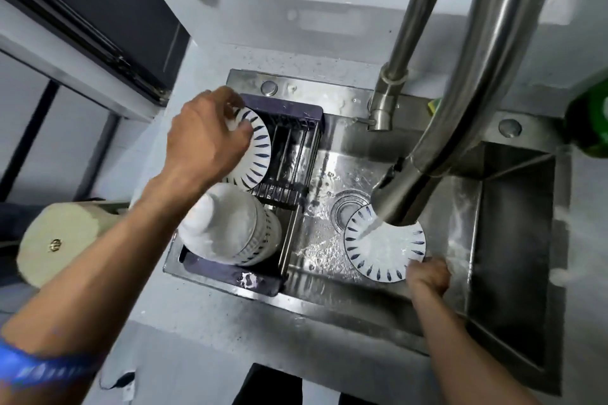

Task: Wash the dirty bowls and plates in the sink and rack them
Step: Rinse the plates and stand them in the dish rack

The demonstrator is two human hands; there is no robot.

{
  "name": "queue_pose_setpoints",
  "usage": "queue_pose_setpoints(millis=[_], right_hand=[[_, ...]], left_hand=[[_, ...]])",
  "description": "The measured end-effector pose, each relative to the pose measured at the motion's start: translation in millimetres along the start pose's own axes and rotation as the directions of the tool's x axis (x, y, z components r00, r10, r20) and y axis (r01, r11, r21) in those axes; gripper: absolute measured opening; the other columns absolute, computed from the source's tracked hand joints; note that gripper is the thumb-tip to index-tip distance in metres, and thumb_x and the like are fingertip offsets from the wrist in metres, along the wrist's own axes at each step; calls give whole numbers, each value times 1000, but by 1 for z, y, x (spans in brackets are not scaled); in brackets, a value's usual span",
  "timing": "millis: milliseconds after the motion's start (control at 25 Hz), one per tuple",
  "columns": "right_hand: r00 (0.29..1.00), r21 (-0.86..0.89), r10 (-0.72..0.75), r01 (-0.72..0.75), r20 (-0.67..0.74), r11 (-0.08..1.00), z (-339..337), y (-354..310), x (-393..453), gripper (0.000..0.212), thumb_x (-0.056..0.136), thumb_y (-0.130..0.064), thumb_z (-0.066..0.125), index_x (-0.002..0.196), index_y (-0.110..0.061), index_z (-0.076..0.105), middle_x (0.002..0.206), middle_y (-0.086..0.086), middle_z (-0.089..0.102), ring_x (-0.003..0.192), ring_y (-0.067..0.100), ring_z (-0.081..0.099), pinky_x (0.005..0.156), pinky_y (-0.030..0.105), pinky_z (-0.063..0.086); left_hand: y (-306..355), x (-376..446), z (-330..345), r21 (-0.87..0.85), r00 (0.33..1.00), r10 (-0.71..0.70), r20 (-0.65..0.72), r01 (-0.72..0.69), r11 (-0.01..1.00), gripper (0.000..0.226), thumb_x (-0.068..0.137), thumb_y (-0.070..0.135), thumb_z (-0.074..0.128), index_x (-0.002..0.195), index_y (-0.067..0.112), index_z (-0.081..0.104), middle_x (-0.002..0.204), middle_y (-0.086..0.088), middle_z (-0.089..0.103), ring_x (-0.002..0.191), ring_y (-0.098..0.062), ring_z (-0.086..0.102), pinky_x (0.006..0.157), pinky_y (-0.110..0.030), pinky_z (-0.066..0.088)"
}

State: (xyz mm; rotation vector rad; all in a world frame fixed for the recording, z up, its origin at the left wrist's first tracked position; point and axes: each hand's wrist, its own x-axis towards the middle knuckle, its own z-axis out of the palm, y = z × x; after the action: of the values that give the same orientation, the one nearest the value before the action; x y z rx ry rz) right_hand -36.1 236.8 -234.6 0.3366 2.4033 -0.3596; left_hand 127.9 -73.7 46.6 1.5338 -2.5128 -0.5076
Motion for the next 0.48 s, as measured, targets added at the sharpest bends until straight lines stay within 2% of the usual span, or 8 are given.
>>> queue_pose_setpoints(millis=[40,120,160,200,280,320,400,480], right_hand=[[999,74,12,-14,32,997,-1,3,-4,31,82,-10,61,112,-2,61,116,24,66,101,40,67,82,45,57],[991,329,19,-61,130,942,-9,11,-12,26,78,-1,63,104,-6,62,103,20,70,77,32,70,56,40,60],[986,454,23,-96,163,886,-14,13,-19,27,79,7,63,103,-4,61,97,20,70,71,30,68,46,36,58],[982,553,21,-123,187,824,-23,12,-33,28,80,12,60,104,-3,59,95,21,68,71,31,67,42,33,56],[972,681,-39,-133,231,720,-35,7,-60,29,83,15,57,106,-4,56,95,23,65,76,35,65,41,31,56],[962,725,-89,-132,258,676,-38,5,-71,31,84,15,57,108,-3,54,96,24,65,76,36,65,43,31,56],[934,768,-177,-137,311,626,-46,-8,-93,37,84,14,58,116,-4,52,95,22,65,70,33,65,47,33,58],[903,796,-237,-164,359,583,-53,-20,-108,41,84,15,59,116,-10,50,92,15,65,68,29,63,56,37,59]], left_hand=[[18,-25,1,-138,1000,-11,-13,9,990,21,90,24,61,111,21,65,98,5,68,78,-14,65,72,-30,52],[48,-83,27,-335,991,-49,122,88,938,12,94,19,62,105,23,64,89,9,68,74,-6,65,64,-21,52],[55,-109,50,-348,975,-62,213,135,928,15,94,17,62,107,22,64,91,7,69,78,-8,67,68,-24,55],[57,-130,78,-310,952,-82,296,177,934,21,94,17,61,115,21,62,100,3,70,88,-14,68,79,-29,57],[52,-158,130,-189,876,-181,446,290,938,48,93,22,60,138,13,48,127,-9,63,115,-26,61,101,-39,49],[50,-163,144,-171,826,-268,497,396,902,58,93,27,60,145,10,39,133,-13,59,120,-31,57,105,-43,45],[49,-160,151,-227,760,-383,525,559,797,57,93,27,61,143,7,41,130,-12,62,116,-29,60,103,-38,46],[50,-147,139,-256,783,-384,490,550,795,37,93,14,60,129,8,52,115,-7,68,98,-19,64,91,-24,49]])
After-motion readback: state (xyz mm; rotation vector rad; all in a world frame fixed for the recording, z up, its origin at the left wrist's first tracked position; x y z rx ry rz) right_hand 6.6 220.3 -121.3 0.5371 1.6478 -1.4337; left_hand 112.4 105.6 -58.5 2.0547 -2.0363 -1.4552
